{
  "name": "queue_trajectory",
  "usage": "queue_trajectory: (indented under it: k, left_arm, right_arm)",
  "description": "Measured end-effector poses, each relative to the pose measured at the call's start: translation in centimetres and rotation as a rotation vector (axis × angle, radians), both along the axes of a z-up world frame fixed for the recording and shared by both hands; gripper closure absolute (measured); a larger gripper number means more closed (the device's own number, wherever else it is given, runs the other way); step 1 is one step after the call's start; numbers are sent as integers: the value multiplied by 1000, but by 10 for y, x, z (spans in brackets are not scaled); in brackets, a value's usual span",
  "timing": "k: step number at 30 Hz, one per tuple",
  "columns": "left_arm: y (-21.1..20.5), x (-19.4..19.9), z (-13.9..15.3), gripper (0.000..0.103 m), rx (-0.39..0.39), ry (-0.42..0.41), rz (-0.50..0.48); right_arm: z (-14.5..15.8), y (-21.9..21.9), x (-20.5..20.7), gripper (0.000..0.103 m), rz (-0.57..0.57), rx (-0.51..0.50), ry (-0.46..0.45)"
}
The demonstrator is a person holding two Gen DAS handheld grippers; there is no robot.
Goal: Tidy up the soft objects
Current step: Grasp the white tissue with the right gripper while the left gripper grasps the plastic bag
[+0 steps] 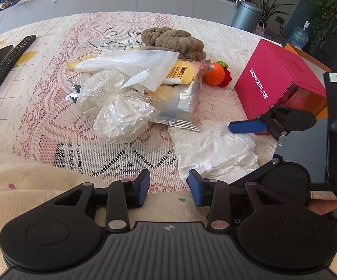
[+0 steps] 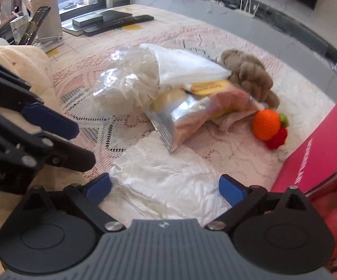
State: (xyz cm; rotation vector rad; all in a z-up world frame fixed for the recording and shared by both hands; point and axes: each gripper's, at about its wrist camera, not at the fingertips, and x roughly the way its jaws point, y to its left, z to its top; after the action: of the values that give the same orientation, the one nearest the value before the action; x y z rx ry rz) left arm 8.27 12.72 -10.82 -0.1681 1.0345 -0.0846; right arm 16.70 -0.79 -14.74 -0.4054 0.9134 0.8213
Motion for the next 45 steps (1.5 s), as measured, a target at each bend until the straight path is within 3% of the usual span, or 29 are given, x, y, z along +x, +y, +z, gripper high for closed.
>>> queue_trajectory:
  k: [5, 10, 12, 17, 26, 28, 32, 39, 45]
  left_arm:
    - [-3, 3, -3, 57, 21, 16, 0]
    - [-2, 3, -3, 57, 19, 14, 4]
    - [-2, 3, -3, 57, 18, 12, 6]
    - [-3, 1, -1, 57, 18, 0, 12]
    - [0, -9, 9, 57, 2, -85, 61]
    - [5, -12, 14, 45, -13, -131, 105]
    - [16, -8, 24, 30, -32, -211, 204]
    - [29, 29, 17, 18, -26, -203, 294]
    - [44, 43, -6, 18, -91, -106, 383]
  right_arm:
    - [-3, -3, -4, 14, -34, 17, -11]
    - [1, -11, -5, 44, -77, 24, -52]
    - [4, -13, -4, 70, -96, 17, -70]
    - [6, -14, -8, 88, -104, -2, -101]
    - [44, -42, -32, 91, -257, 68, -145]
    - [55, -47, -34, 91, -283, 90, -176]
    - [73, -41, -29, 91, -296, 122, -242]
    - [51, -16, 7, 91, -337, 86, -246]
    - [22, -12, 13, 88, -336, 57, -199]
